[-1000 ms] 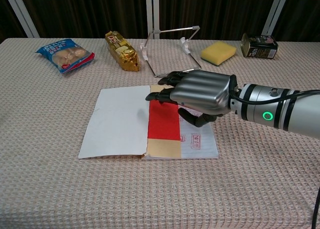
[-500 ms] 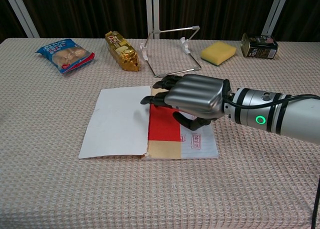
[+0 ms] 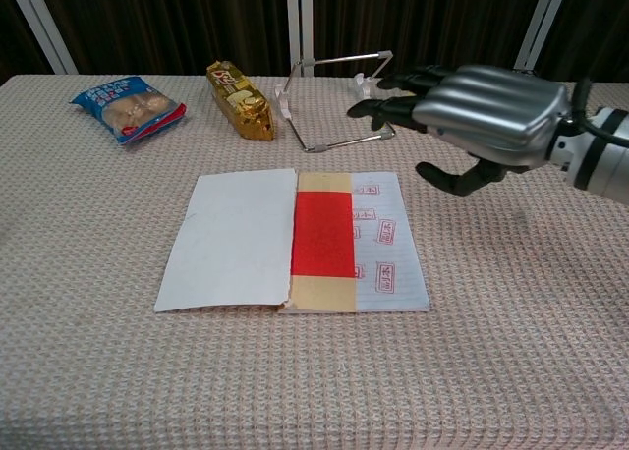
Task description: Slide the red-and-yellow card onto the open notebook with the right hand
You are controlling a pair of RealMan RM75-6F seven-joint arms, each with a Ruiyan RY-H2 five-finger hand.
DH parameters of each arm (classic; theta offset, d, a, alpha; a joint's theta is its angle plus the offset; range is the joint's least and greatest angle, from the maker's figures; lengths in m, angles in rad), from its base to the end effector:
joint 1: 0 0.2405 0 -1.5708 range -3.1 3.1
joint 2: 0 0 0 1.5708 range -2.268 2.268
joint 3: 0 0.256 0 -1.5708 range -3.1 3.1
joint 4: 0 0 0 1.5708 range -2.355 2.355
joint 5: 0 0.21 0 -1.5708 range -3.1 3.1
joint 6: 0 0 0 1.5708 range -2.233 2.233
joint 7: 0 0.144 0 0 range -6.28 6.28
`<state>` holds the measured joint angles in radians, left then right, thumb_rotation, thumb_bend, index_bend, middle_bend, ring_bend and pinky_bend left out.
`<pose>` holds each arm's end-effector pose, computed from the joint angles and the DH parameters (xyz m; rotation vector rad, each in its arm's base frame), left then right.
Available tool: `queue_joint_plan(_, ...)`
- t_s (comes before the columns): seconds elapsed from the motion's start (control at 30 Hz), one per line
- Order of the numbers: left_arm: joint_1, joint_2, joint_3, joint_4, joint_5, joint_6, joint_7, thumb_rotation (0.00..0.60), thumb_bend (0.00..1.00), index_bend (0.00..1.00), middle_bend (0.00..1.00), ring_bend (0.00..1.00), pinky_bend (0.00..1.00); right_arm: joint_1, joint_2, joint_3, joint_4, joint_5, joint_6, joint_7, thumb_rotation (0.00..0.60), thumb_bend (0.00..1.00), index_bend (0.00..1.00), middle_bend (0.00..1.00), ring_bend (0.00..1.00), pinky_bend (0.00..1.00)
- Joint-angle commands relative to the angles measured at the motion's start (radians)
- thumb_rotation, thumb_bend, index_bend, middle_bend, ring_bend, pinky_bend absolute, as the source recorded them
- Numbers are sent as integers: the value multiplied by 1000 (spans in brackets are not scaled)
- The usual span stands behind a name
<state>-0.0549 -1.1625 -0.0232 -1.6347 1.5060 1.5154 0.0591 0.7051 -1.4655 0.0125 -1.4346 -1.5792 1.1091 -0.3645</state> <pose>-0.3073 0.1656 0.1432 -1.3716 -0.9234 -0.8938 -0.1571 -0.3075 0.0026 2.1163 -0.3659 0.9497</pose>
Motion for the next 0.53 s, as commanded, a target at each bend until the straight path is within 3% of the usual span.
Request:
queue_joint_plan(0.03, 6, -7, -2, 10, -1, 11, -5, 600, 0, 170, 154, 95, 162, -121, 123, -27, -95, 44, 125, -18, 600, 207, 0, 166, 0, 0)
queue_joint_plan(0.23, 17, -27, -9, 34, -3, 36, -1, 600, 0, 170, 154, 95, 162, -319, 297, -78, -201, 89, 324, 45, 600, 176, 0, 44, 0, 0)
queue_joint_plan(0.4, 24, -42, -8, 36, 19, 64, 24, 600, 0, 170, 154, 95, 161, -474, 350, -112, -167, 60, 506, 186, 600, 176, 0, 24, 0, 0)
queue_joint_plan(0.53, 33, -31, 4, 13, 43, 79, 59, 600, 0, 170, 154, 95, 161, -550, 369, -133, -118, 47, 560, 310, 600, 176, 0, 25, 0, 0)
